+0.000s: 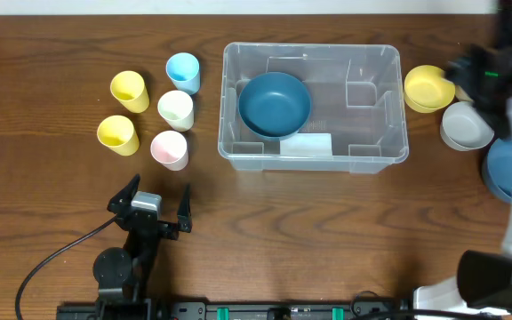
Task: Pack container
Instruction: 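Return the right gripper to the second teal bowl and grasp its rim, then lift the teal bowl and stack it into the bowl in the bin, then move the right gripper to the cream bowl and grasp its rim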
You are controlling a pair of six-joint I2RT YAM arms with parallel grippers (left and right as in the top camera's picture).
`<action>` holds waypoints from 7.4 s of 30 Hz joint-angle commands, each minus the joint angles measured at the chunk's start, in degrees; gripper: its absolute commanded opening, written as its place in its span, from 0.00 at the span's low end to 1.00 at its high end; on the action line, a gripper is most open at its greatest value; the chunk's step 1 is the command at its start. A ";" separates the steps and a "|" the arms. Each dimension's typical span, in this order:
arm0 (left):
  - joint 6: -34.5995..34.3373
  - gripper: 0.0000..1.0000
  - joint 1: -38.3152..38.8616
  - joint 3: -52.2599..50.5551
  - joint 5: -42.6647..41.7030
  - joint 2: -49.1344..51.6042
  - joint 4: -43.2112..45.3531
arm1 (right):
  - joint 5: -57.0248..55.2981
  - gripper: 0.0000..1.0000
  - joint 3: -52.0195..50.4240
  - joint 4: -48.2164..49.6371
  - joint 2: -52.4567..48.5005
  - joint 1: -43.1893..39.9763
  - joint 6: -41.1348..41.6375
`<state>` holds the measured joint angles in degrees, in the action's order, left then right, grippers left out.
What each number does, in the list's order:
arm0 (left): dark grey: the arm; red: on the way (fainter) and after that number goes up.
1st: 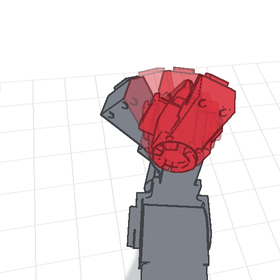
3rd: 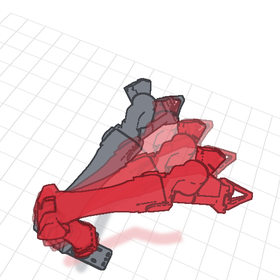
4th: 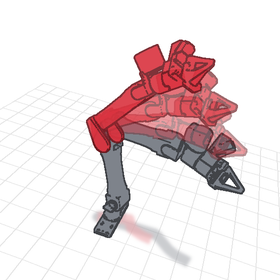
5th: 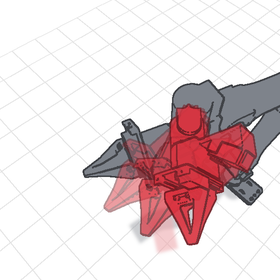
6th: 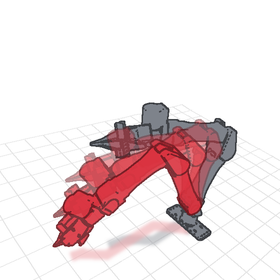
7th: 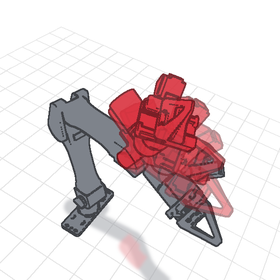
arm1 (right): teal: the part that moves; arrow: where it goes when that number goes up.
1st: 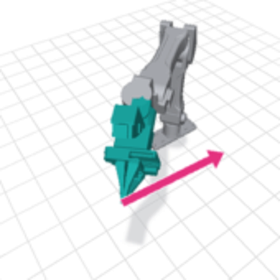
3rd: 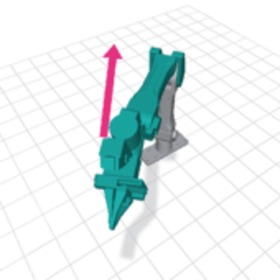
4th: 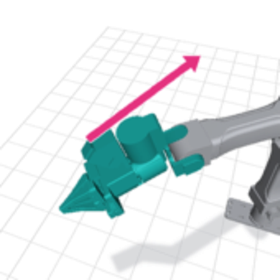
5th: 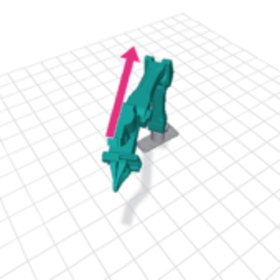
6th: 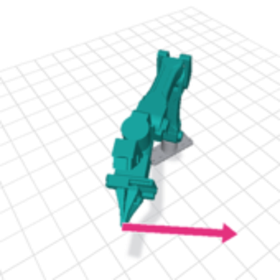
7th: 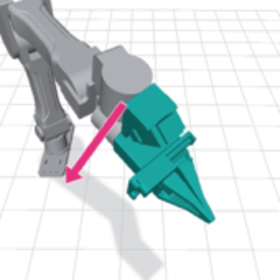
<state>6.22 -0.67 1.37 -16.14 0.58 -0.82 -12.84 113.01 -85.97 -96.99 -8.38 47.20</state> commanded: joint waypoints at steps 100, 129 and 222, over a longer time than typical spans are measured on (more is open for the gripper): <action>-0.07 0.98 -0.24 -1.14 -0.35 -0.35 -1.84 | 6.71 0.02 -27.41 46.16 18.43 20.79 2.54; -0.07 0.98 -0.24 -1.14 -0.35 -0.35 -1.84 | 20.35 0.01 -27.41 52.48 -12.46 30.47 1.64; -0.07 0.98 -0.24 -1.14 -0.35 -0.35 -1.84 | 4.24 0.99 -24.00 46.49 -21.11 -32.09 7.45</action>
<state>6.22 -0.67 1.37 -16.14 0.58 -0.84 -7.90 88.99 -39.35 -117.45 -39.16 54.26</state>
